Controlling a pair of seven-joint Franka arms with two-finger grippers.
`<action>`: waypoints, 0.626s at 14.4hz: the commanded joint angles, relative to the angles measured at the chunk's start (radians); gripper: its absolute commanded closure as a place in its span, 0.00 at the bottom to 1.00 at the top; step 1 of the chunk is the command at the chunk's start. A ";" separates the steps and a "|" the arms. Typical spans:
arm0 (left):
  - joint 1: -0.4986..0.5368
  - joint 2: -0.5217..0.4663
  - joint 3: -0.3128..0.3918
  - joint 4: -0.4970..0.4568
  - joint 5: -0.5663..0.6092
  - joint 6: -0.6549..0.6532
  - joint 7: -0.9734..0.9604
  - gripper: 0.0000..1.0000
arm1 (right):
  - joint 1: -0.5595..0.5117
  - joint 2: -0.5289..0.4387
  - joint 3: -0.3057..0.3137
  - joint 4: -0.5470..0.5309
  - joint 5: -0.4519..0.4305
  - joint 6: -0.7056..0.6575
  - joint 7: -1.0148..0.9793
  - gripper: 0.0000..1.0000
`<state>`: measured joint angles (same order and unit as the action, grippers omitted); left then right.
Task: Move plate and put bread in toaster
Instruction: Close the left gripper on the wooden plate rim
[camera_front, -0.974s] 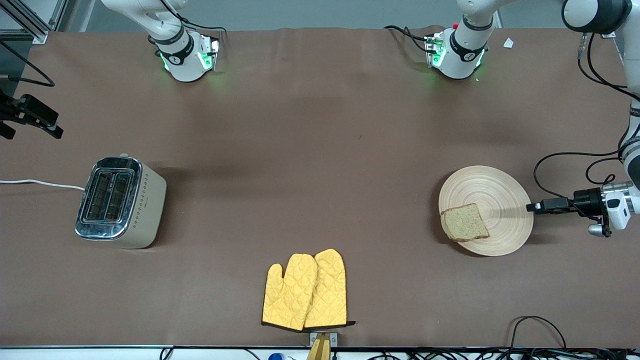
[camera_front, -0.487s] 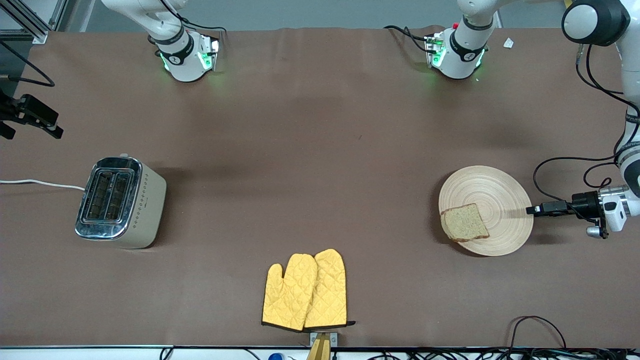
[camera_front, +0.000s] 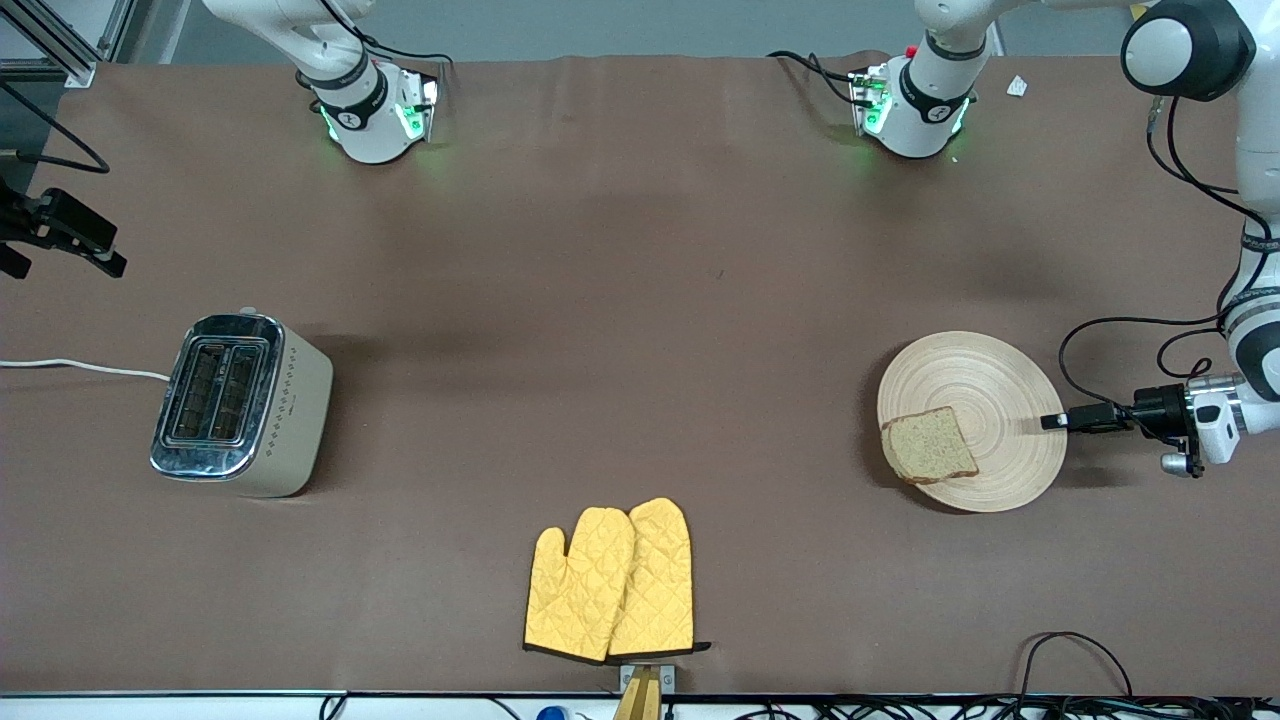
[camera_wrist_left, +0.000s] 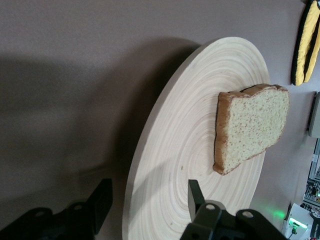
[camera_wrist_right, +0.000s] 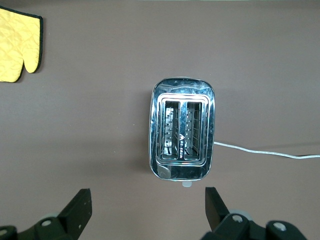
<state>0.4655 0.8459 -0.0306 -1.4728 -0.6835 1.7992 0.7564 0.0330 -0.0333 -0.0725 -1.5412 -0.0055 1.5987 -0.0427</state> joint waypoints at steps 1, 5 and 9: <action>0.004 0.012 -0.002 0.019 -0.014 0.000 0.037 0.52 | -0.004 -0.020 0.007 -0.020 0.004 0.003 0.014 0.00; 0.005 0.013 -0.003 0.019 -0.014 0.000 0.058 0.74 | -0.004 -0.020 0.007 -0.020 0.004 0.003 0.014 0.00; 0.005 0.013 -0.005 0.020 -0.016 0.000 0.104 0.94 | -0.004 -0.020 0.007 -0.020 0.004 0.001 0.015 0.00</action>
<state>0.4672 0.8472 -0.0307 -1.4717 -0.6869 1.7994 0.8309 0.0330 -0.0333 -0.0725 -1.5413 -0.0055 1.5987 -0.0427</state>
